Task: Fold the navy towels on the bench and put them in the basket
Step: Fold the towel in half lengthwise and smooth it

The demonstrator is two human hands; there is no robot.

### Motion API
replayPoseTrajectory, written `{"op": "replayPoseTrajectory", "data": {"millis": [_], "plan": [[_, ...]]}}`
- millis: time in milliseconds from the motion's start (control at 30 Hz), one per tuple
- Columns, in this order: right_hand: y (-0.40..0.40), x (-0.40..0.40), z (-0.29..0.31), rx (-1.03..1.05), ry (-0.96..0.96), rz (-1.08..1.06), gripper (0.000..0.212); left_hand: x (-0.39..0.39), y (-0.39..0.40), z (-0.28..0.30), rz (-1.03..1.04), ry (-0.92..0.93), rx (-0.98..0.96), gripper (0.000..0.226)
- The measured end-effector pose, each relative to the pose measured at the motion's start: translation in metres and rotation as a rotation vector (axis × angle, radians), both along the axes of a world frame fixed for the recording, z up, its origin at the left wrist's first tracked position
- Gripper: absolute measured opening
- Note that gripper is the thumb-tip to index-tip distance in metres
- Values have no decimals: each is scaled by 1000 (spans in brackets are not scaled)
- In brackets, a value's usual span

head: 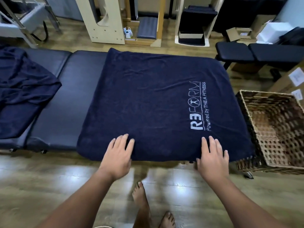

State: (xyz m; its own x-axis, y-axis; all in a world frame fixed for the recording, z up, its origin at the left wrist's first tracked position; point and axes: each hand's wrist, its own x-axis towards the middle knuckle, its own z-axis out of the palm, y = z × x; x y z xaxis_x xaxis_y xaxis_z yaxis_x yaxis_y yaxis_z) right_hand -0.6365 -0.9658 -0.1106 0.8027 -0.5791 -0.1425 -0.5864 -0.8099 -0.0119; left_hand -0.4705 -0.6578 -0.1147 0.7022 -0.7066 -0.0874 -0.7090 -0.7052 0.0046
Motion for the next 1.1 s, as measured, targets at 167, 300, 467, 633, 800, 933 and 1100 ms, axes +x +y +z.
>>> {"op": "replayPoseTrajectory", "data": {"millis": [167,300,467,633,800,933,1100], "plan": [[-30,-9,4,5,-89,13,55,16,-2,8,50,-47,-11,49],[-38,-5,6,-32,-115,99,37,24,-3,15,-23,-51,95,45],[-53,3,33,43,-158,136,42,36,-1,35,70,104,7,48],[-77,29,56,167,-278,178,33,66,-14,61,252,147,-184,13],[-113,72,61,52,-299,319,38,115,-36,85,254,94,-84,17],[-139,126,76,-8,-245,316,33,177,-53,96,177,110,-8,26],[-168,199,97,-3,-46,302,30,272,-83,100,21,159,15,20]]}}
